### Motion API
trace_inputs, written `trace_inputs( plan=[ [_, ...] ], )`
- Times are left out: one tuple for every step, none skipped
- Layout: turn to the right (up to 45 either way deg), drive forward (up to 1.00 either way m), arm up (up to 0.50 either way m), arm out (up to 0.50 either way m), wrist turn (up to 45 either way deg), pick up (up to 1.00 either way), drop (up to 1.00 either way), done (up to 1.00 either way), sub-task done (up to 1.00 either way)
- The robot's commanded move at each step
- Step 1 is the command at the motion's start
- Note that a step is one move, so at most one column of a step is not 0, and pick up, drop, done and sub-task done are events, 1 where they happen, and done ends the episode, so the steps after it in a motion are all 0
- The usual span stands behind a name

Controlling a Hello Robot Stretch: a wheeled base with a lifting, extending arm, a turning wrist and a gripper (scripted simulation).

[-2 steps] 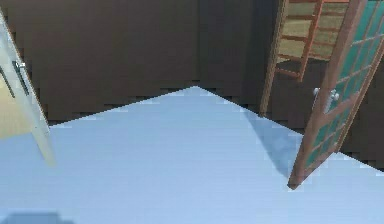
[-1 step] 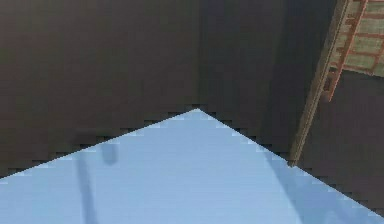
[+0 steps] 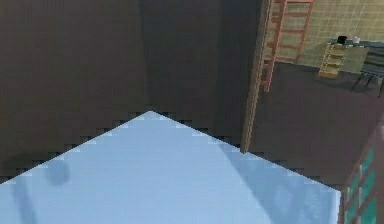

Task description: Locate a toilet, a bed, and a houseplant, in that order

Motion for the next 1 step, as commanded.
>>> trace_inputs(
  plan=[
    [0.0, 0.15, 0.00, 0.00, 0.0, 0.00, 0.00, 0.00, 0.00]
  ],
)
